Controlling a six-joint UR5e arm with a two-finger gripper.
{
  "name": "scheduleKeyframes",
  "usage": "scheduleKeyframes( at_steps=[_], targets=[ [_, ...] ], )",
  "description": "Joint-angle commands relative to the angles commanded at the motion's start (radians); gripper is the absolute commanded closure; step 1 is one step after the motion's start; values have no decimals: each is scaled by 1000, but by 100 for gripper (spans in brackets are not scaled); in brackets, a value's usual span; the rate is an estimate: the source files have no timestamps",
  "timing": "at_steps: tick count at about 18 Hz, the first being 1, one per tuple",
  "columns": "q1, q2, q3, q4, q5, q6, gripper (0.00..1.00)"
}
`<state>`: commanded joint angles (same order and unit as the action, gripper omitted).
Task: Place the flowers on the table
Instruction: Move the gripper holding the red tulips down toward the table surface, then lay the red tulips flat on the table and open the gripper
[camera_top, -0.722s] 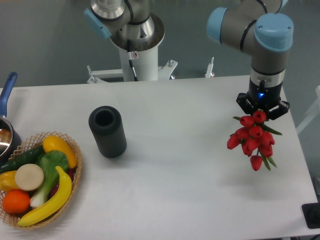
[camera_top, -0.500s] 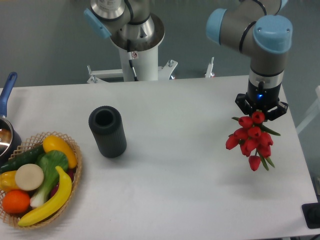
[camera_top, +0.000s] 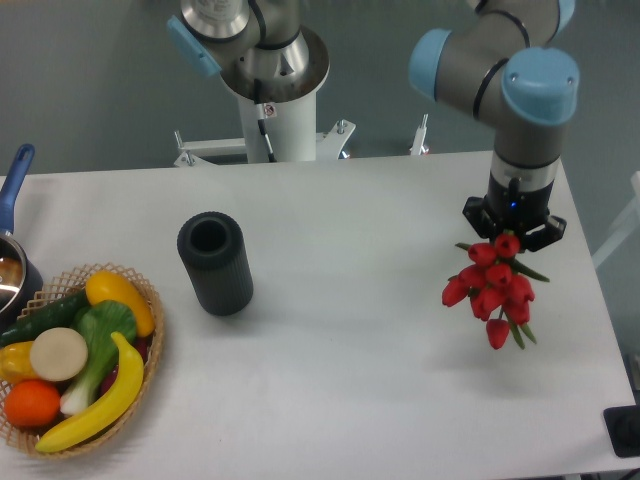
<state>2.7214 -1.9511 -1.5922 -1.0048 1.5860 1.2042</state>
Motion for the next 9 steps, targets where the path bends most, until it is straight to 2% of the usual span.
scheduleKeyframes(
  at_steps=[6,9],
  targets=[
    [-63,-23,-34,2,6,-46,81],
    [-74,-38,-32,3,-6,-63,69]
  ],
)
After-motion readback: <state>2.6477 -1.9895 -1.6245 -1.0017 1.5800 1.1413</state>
